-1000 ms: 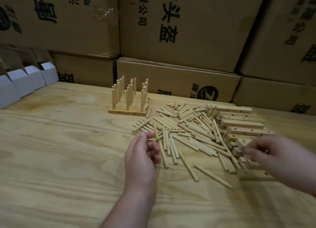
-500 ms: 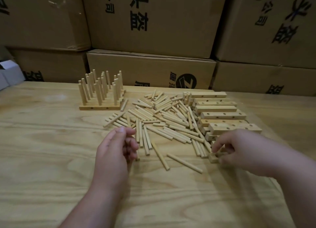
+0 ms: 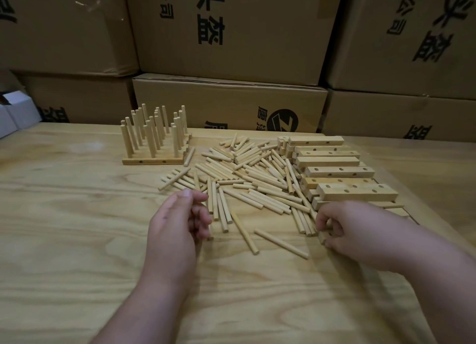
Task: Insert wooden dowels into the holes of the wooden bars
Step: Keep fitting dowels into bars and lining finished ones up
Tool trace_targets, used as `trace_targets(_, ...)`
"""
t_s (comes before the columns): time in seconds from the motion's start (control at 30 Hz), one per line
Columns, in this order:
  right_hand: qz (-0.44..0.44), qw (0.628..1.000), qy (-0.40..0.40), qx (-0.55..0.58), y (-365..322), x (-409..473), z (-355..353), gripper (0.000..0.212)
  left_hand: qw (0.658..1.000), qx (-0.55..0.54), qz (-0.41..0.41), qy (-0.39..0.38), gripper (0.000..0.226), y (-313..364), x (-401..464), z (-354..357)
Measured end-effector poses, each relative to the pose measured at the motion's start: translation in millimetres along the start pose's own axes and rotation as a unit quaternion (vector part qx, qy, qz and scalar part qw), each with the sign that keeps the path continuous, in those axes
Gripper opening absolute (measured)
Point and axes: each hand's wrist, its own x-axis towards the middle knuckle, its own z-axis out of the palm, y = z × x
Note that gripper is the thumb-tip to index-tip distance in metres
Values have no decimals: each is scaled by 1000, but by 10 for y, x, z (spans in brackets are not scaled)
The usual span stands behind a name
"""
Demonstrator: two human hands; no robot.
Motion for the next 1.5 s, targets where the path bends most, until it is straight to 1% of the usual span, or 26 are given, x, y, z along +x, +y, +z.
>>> trace_targets(0.1, -18, 1000, -7, 23, -57, -18, 4, 12, 1000, 0, -2, 1, 30, 6, -6, -1)
trace_targets(0.17, -19, 999, -14, 24, -76, -29, -14, 17, 1000, 1, -4, 0, 30, 12, -9, -5)
trace_targets(0.27, 4, 1000, -24, -5, -53, -37, -49, 25, 1000, 4, -7, -1, 31, 18, -14, -11)
trace_targets(0.4, 8, 999, -36, -14, -22, -30, -32, 21, 1000, 5, -10, 2, 31, 25, -22, 3)
trace_targets(0.5, -6, 1000, -18, -11, 7, -53, -93, 18, 1000, -1, -15, 3, 31, 35, -30, 11)
trace_targets(0.6, -27, 999, 4, 40, 31, -113, -210, 13, 999, -18, -18, -22, 28, 70, -63, 32)
trace_targets(0.67, -55, 993, 4, 103, 16, -158, -264, 11, 997, -33, -36, -67, 21, 91, -97, 68)
trace_targets(0.73, -91, 980, 0, 176, -38, -197, -287, 12, 990, -24, -60, -126, 12, 87, -141, 110)
trace_targets(0.83, -140, 948, -3, 284, -183, -215, -255, 15, 975, 8, -89, -204, 20, 53, -200, 135)
trace_targets(0.9, -150, 923, 14, 355, -299, -200, -189, 15, 966, 29, -107, -235, 24, 64, -219, 139)
trace_targets(1.0, -127, 889, 57, 436, -453, -146, -44, 19, 960, 49, -125, -247, 30, 74, -218, 140)
trace_targets(1.07, -107, 876, 89, 462, -528, -108, 59, 22, 956, 60, -128, -256, 28, 58, -210, 138)
trace_targets(1.13, -93, 862, 111, 486, -578, -80, 141, 22, 955, 64, -128, -260, 30, 35, -203, 141)
trace_targets(1.2, -88, 848, 117, 509, -604, -59, 187, 15, 958, 54, -136, -245, 32, 10, -189, 139)
trace_targets(1.27, -75, 835, 131, 530, -588, -30, 214, 12, 966, 30, -149, -208, 31, -1, -159, 125)
trace_targets(1.3, -64, 837, 147, 523, -558, -6, 229, 14, 970, 20, -151, -189, 30, -3, -139, 115)
trace_targets(1.37, -43, 868, 178, 462, -486, 44, 267, 20, 975, 1, -156, -161, 33, -9, -98, 98)
trace_targets(1.47, -30, 909, 184, 373, -411, 91, 330, 20, 977, -53, -167, -118, 53, -15, -56, 100)
trace_targets(1.5, -25, 921, 178, 347, -399, 100, 351, 18, 977, -70, -166, -110, 55, -11, -48, 105)
